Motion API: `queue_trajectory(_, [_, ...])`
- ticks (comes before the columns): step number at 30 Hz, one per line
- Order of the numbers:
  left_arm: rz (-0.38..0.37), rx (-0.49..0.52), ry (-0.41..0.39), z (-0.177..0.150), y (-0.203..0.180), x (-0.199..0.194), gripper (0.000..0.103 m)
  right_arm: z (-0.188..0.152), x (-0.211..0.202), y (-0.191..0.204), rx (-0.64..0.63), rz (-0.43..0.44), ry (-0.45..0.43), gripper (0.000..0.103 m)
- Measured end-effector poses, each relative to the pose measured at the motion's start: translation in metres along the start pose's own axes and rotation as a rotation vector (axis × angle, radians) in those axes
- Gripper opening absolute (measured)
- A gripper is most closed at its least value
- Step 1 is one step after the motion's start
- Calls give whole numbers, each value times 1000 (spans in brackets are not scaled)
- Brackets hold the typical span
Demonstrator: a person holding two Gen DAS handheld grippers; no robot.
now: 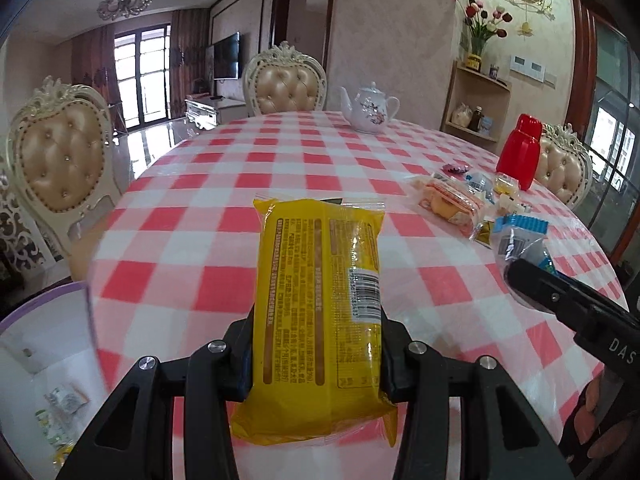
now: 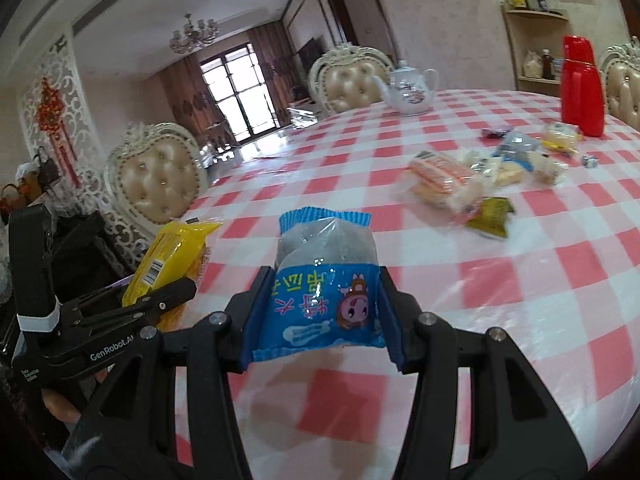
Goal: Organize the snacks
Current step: 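Carry the yellow biscuit packet and blue packet over the white box, then open both grippers to drop the packets into the box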
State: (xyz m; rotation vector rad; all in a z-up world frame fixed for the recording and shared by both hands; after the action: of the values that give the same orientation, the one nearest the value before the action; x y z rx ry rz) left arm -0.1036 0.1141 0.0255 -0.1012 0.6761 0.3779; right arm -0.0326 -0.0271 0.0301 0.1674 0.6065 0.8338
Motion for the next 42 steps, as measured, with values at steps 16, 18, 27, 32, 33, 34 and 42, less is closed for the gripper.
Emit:
queue_trajectory(16, [144,-148,-22,-34,142,-46,47,-28,44,129,-147,213,100,54])
queue_trajectory(18, [171,-169,-22,-38,161,-49,47,-33,52,147,-173,240,119,54])
queue_trajectory(27, [309,-248,-38,-44,235,-60,47,-67,82,226,-291,358,218,54])
queue_trajectory(32, [352,-266,-17,-51,258,-55,47,-83,94,257,-349,395,257,54])
queue_trajectory(33, [361,-268,-11,-52,262,-53,47,-86,97,262,-356,401,264,54])
queue_trajectory(34, [369,-269,-8,-53,265,-53,47,-89,99,267,-365,411,270,54])
queue_trajectory(42, [421,-258,37,-62,279,-45,47,-118,119,298,-416,474,340,54])
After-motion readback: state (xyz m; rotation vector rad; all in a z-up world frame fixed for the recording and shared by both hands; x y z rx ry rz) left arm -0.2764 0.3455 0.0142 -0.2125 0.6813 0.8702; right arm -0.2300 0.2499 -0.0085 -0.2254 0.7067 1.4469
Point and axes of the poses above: each gripper's, at about its wrist camera, not at the fingertips, and x roughly the way its jaws point, y to its left, z to its top, the point moved 6 cm from there along x, roughly the way its jaws point, and after that the axes turned 10 degrees about z, right-handed, at the moved point
